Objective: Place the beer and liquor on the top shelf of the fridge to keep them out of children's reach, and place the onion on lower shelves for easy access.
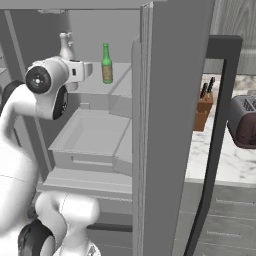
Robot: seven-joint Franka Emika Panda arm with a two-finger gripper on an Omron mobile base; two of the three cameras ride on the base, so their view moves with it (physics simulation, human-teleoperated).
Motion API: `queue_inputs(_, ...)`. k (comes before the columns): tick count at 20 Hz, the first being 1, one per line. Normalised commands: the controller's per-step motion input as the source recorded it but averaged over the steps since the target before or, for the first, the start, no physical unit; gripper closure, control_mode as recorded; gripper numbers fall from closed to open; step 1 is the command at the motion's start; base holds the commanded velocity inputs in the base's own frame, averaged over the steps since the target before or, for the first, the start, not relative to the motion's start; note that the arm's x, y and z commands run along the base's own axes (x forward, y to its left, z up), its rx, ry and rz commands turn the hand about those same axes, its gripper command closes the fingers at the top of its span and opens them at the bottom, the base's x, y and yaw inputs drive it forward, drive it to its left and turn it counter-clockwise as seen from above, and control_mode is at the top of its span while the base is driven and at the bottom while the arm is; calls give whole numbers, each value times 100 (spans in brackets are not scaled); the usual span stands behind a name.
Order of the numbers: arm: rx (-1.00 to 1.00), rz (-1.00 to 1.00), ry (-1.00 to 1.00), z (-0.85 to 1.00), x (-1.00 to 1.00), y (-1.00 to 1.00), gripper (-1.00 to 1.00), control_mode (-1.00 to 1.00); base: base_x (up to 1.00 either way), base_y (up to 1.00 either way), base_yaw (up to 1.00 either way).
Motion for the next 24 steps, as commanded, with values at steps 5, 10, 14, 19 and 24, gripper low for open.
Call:
queue_inputs(5, 0, 0, 0, -34, 43, 0, 100, -100, 0, 0, 0)
queue_inputs(10, 0, 0, 0, -34, 41, 3, 100, -100, 0, 0, 0)
queue_inputs(14, 0, 0, 0, -21, 41, 12, 100, -100, 0, 0, 0)
queue_inputs(19, 0, 0, -1, 0, 41, 15, 100, -100, 0, 0, 0)
queue_inputs(24, 0, 0, 0, 0, 43, 8, 100, -100, 0, 0, 0)
